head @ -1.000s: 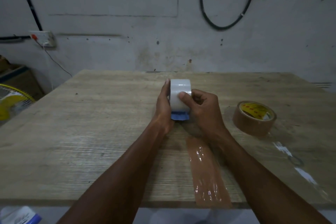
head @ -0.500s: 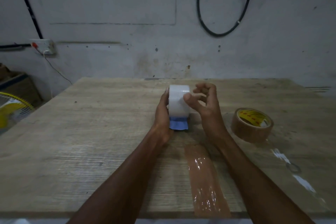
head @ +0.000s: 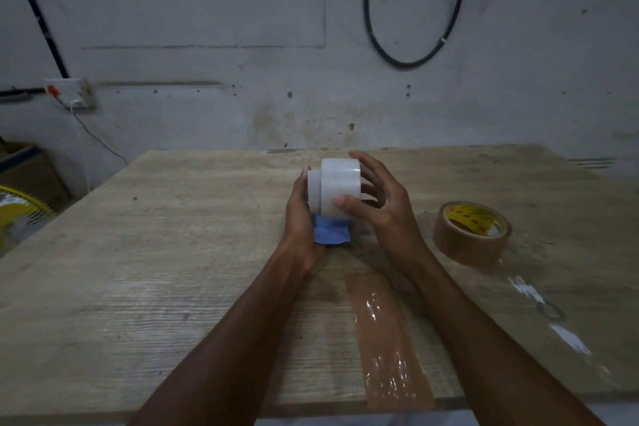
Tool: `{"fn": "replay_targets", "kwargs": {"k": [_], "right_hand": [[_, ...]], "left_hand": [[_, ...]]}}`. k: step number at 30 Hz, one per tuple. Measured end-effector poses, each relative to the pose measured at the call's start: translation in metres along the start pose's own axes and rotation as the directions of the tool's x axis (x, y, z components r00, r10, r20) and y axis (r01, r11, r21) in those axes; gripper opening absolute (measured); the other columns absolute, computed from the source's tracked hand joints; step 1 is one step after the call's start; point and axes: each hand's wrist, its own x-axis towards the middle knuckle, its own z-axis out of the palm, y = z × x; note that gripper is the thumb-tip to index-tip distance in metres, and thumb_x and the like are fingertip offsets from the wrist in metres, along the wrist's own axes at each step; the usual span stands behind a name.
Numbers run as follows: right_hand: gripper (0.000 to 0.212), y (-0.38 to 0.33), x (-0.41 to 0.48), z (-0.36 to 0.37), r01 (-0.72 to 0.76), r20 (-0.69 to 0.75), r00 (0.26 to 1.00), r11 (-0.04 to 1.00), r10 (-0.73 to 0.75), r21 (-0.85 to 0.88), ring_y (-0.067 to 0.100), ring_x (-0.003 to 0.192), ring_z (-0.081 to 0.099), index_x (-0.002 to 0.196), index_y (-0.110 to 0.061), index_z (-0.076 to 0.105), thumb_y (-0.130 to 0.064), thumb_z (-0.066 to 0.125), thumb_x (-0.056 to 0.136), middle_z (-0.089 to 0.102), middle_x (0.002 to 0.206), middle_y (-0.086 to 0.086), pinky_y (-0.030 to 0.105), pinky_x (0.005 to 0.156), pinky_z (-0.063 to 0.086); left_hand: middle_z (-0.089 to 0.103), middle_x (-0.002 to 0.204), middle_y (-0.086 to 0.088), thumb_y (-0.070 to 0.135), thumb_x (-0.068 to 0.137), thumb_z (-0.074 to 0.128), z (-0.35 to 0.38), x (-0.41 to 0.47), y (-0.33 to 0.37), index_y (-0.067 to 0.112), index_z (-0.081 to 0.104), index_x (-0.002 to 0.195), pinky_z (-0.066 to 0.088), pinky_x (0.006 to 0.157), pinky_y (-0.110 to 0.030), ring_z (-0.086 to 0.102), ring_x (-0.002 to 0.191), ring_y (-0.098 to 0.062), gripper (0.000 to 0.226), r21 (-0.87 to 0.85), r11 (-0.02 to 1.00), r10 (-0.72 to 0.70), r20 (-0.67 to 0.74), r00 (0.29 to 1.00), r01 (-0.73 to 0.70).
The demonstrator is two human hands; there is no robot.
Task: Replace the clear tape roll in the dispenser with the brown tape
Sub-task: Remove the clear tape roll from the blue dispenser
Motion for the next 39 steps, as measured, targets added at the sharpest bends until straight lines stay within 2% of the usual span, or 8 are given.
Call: {"fn": "replay_targets", "kwargs": {"k": [11, 14, 16, 19, 23, 30, 36, 39], "right_hand": [[0.07, 0.005, 0.003, -0.009, -0.036, -0.112, 0.993, 0.993, 0.049, 0.113, 0.018, 0.117, 0.06, 0.136, -0.025, 0.053, -0.044, 0.072, 0.071, 0.062, 0.131, -0.001, 0.043, 0.091, 0.056], [0.062, 0.003, 0.004, -0.009, -0.045, -0.141, 0.987, 0.97, 0.081, 0.24, 0.023, 0.114, 0.062, 0.134, -0.027, 0.055, -0.036, 0.072, 0.075, 0.062, 0.129, 0.003, 0.038, 0.081, 0.058], [0.052, -0.001, 0.006, -0.009, -0.102, -0.14, 0.973, 0.888, 0.183, 0.448, 0.029, 0.114, 0.06, 0.131, -0.03, 0.055, -0.028, 0.07, 0.082, 0.057, 0.132, 0.008, 0.042, 0.081, 0.058], [0.046, -0.006, 0.008, -0.012, -0.208, -0.022, 0.938, 0.615, 0.346, 0.76, 0.04, 0.119, 0.058, 0.136, -0.024, 0.051, -0.035, 0.06, 0.092, 0.049, 0.139, 0.018, 0.052, 0.088, 0.056], [0.057, -0.01, 0.004, -0.015, -0.253, 0.122, 0.928, 0.356, 0.352, 0.9, 0.046, 0.115, 0.062, 0.143, -0.013, 0.043, -0.032, 0.057, 0.092, 0.048, 0.139, 0.029, 0.057, 0.103, 0.046], [0.054, -0.011, 0.005, -0.012, -0.306, 0.147, 0.893, 0.335, 0.425, 0.891, 0.041, 0.102, 0.07, 0.139, -0.01, 0.048, -0.031, 0.061, 0.091, 0.051, 0.136, 0.032, 0.05, 0.101, 0.051], [0.06, -0.011, 0.004, -0.011, -0.331, 0.148, 0.878, 0.352, 0.456, 0.876, 0.05, 0.11, 0.063, 0.136, -0.011, 0.049, -0.034, 0.067, 0.083, 0.052, 0.132, 0.033, 0.048, 0.094, 0.055], [0.062, -0.015, 0.0, -0.01, -0.287, 0.054, 0.886, 0.454, 0.461, 0.844, 0.052, 0.108, 0.063, 0.134, -0.008, 0.047, -0.031, 0.071, 0.082, 0.05, 0.135, 0.032, 0.051, 0.09, 0.056]], "left_hand": [[0.073, 0.093, -0.015, 0.05, 0.099, 0.041, -0.008, 0.007, 0.003, 0.01, 0.068, 0.1, 0.054, 0.081, -0.043, 0.069, 0.083, -0.027, 0.048, -0.116, 0.993, 0.013, -0.043, 0.999, -0.017], [0.07, 0.094, -0.015, 0.051, 0.098, 0.041, -0.007, 0.006, 0.003, 0.008, 0.068, 0.099, 0.056, 0.074, -0.038, 0.067, 0.082, -0.025, 0.051, -0.167, 0.985, -0.036, -0.018, 0.999, 0.032], [0.065, 0.097, -0.014, 0.051, 0.097, 0.042, -0.005, 0.006, 0.005, 0.008, 0.074, 0.094, 0.055, 0.071, -0.035, 0.062, 0.084, -0.024, 0.053, -0.235, 0.97, -0.066, 0.004, 0.998, 0.065], [0.061, 0.1, -0.015, 0.051, 0.096, 0.043, -0.003, 0.007, 0.004, 0.01, 0.081, 0.076, 0.048, 0.077, -0.038, 0.057, 0.087, -0.025, 0.059, -0.279, 0.959, -0.064, -0.02, 0.998, 0.056], [0.065, 0.088, -0.013, 0.049, 0.098, 0.04, -0.003, 0.006, 0.003, 0.012, 0.08, 0.065, 0.048, 0.074, -0.036, 0.057, 0.082, -0.024, 0.064, -0.304, 0.952, -0.037, -0.028, 0.999, 0.027], [0.072, 0.072, -0.009, 0.047, 0.1, 0.038, 0.0, 0.004, 0.004, 0.011, 0.08, 0.063, 0.056, 0.071, -0.034, 0.063, 0.075, -0.021, 0.067, -0.294, 0.956, -0.03, -0.019, 0.999, 0.023], [0.064, 0.096, -0.016, 0.047, 0.1, 0.04, 0.003, 0.001, 0.007, 0.001, 0.063, 0.104, 0.06, 0.071, -0.035, 0.062, 0.085, -0.025, 0.051, -0.285, 0.955, -0.089, 0.006, 0.996, 0.087], [0.059, 0.116, -0.017, 0.047, 0.099, 0.041, 0.002, 0.005, 0.006, 0.0, 0.051, 0.135, 0.057, 0.085, -0.036, 0.059, 0.099, -0.026, 0.06, -0.317, 0.943, -0.092, 0.043, 0.995, 0.101]]}}
